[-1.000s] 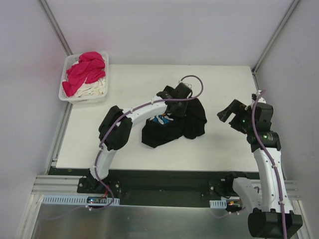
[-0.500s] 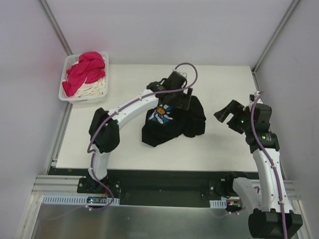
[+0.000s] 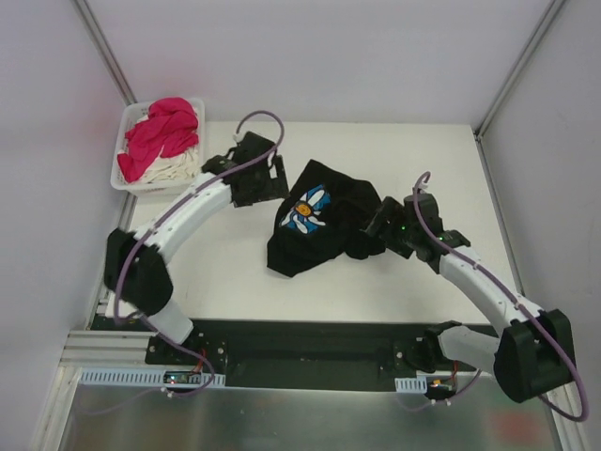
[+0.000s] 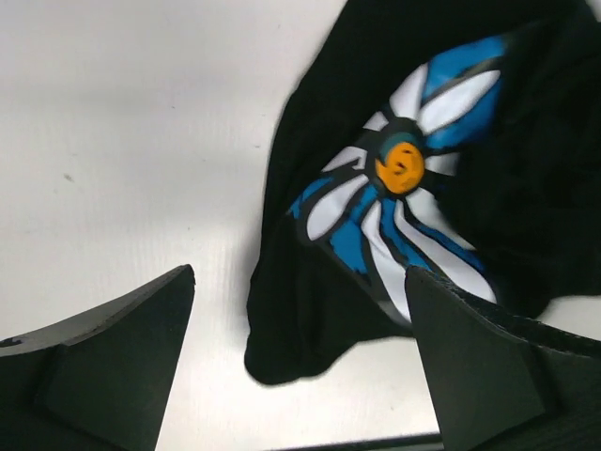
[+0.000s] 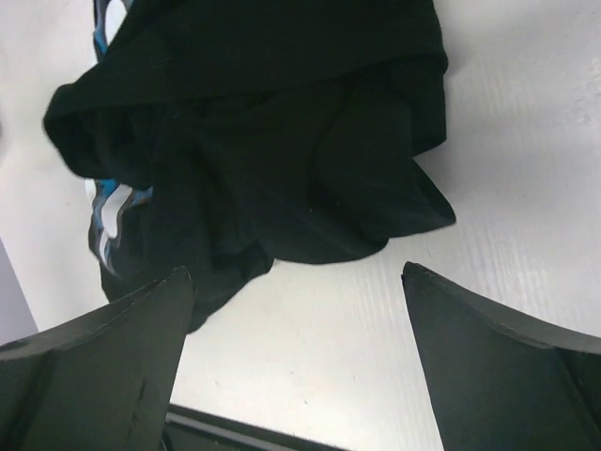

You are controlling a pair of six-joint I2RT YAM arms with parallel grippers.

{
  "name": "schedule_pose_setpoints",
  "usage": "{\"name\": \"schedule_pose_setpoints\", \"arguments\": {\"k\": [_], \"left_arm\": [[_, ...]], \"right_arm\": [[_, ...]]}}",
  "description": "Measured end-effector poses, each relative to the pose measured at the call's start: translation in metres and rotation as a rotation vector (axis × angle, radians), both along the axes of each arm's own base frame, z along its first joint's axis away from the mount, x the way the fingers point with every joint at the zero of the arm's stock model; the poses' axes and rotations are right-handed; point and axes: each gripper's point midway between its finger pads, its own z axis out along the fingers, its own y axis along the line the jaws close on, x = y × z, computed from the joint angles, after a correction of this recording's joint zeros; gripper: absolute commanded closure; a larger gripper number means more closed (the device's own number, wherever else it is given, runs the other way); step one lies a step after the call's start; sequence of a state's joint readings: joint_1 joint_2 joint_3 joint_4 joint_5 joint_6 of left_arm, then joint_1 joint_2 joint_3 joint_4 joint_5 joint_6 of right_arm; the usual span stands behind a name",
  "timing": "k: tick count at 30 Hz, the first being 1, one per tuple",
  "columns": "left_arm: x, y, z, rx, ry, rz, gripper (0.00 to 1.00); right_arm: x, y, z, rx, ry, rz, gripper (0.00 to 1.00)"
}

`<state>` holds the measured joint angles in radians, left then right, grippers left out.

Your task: Fold and stack the t-shirts

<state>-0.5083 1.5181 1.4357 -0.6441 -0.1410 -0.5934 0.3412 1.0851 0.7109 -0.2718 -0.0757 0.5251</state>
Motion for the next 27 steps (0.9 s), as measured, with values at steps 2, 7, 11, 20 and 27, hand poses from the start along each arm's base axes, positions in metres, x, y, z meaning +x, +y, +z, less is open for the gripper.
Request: {"name": "schedule_pose_setpoints", "arguments": {"k": [2, 7, 11, 20, 27], "left_arm": [[0.012, -0.009, -0.045, 0.043, 0.102, 0.012, 0.11], [0.035, -0.021, -0.133, 0.102, 0.288, 0.027, 0.16], [0.060, -0.030, -0.151, 0.077, 0.290, 0.030, 0.22], [0.090, -0.056, -0.154, -0.026, 0.206, 0.000, 0.46], [0.085, -0.056, -0.176, -0.055, 0.222, 0.038, 1.00]], "right_arm": [[0.005, 0.008, -0.011, -0.011, 0.023, -0.016, 0.04], [0.026, 0.027, -0.013, -0.019, 0.007, -0.074, 0.04], [0.046, 0.042, 0.010, 0.011, -0.084, -0.131, 0.04], [0.102, 0.075, 0.011, 0.027, -0.149, -0.172, 0.13], [0.121, 0.082, -0.007, -0.025, -0.133, -0.158, 0.53]]}}
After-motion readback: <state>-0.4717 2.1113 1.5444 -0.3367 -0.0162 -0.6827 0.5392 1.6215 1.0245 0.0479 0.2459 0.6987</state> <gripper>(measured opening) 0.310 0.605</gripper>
